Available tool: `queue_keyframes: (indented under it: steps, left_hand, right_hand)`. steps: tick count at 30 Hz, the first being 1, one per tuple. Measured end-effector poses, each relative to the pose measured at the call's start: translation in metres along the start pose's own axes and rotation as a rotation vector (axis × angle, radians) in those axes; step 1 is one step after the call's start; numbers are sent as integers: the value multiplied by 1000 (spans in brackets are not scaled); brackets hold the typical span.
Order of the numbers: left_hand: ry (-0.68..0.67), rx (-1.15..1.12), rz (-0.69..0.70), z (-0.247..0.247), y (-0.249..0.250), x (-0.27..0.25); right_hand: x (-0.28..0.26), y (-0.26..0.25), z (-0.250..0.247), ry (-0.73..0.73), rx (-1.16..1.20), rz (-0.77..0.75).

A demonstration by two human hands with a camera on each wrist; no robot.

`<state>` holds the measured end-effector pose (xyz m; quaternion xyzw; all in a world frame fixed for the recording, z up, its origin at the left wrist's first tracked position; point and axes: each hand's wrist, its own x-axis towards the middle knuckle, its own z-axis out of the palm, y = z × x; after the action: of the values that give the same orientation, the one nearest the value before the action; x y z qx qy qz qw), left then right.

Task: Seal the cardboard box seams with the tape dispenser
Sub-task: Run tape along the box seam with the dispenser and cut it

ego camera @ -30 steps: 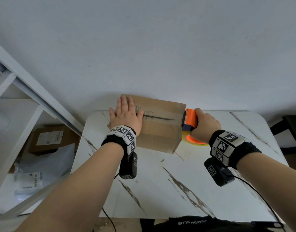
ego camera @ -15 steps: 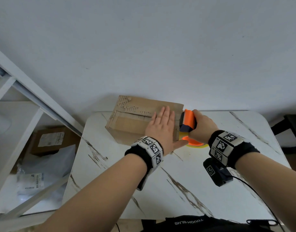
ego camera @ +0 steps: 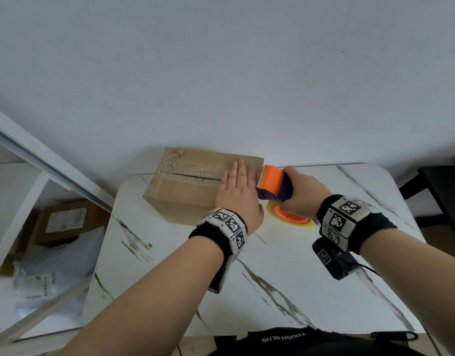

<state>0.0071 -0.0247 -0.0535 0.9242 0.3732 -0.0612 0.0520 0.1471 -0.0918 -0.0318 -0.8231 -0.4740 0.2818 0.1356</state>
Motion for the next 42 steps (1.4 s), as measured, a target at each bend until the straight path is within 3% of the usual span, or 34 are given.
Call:
queue_keyframes:
  steps: [18,25,31,37,39,42]
  left_hand:
    - [6,-13,-23,0,2,1]
    - [-29,25,-53,0,3,8]
    - [-18,39,-58,-2,3,10]
    - [-48,-103,-90,-7,6,10]
    - [-9,-188,-127,-7,11,11]
    - [189,-293,-182,-7,19,9]
  right_hand:
    - [-9,7,-42,-117,-105,-188]
    - [-36,46,-76,-103,-312,-104]
    - [-27,53,-54,-94,-372,-133]
    - [-16,58,-40,-102,-421,-124]
    - [-12,56,-35,-110,-434,-123]
    - [-6,51,-27,-121,-461,-118]
